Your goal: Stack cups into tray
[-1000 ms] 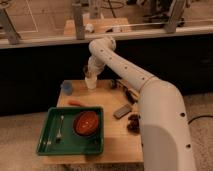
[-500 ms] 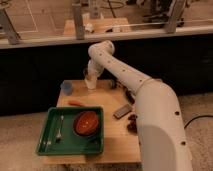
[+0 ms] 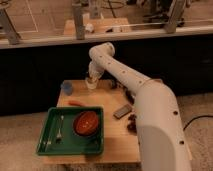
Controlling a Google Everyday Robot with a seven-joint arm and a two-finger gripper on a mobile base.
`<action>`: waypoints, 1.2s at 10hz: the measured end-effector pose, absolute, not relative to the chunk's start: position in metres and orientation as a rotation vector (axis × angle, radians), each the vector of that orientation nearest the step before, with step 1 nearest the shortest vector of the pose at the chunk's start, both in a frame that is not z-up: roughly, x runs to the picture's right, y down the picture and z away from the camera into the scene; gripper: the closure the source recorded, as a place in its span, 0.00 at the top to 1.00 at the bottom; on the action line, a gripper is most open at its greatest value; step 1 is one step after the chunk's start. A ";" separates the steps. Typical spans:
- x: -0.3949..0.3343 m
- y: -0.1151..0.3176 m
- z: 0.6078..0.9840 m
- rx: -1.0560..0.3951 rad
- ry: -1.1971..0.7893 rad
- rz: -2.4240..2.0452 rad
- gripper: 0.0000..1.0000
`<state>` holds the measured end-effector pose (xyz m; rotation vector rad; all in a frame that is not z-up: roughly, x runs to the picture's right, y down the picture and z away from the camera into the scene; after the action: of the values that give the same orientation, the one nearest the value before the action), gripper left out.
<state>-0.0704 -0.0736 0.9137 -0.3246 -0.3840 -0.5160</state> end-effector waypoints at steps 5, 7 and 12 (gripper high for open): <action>-0.076 -0.073 0.914 -0.315 -0.409 -0.496 0.80; -0.078 -0.073 0.914 -0.317 -0.416 -0.503 0.80; -0.086 -0.067 0.920 -0.330 -0.437 -0.534 0.80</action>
<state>-0.0862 -0.0667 0.9201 -0.3296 -0.4366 -0.5336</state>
